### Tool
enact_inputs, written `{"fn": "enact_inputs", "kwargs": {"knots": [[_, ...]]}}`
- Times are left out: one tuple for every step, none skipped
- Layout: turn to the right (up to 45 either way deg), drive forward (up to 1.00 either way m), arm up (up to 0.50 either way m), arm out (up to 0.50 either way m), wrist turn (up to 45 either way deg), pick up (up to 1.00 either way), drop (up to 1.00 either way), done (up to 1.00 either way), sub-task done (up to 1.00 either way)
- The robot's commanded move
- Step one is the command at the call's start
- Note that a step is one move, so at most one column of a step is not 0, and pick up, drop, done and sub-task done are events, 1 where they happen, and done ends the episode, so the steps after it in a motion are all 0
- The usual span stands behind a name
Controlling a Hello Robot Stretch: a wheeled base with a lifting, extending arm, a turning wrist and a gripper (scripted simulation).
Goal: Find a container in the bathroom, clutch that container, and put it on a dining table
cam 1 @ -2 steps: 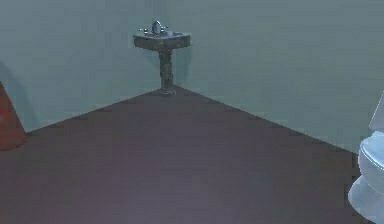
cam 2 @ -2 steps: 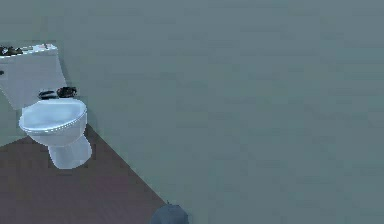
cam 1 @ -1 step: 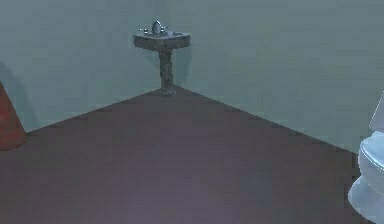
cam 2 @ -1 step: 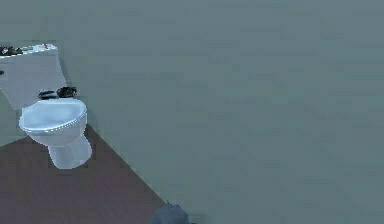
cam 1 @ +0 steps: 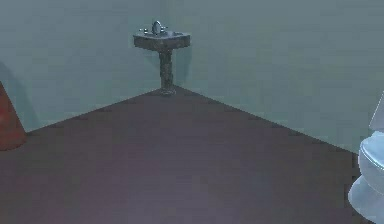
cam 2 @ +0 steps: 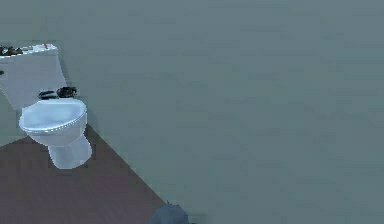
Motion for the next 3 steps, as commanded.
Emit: {"fn": "enact_inputs", "kwargs": {"knots": [[0.0,0.00,0.00,0.00,45.0,0.00,0.00,0.00,0.00],[0.0,0.00,0.00,0.00,45.0,0.00,0.00,0.00,0.00],[0.0,0.00,0.00,0.00,18.0,0.00,0.00,0.00,0.00]]}}
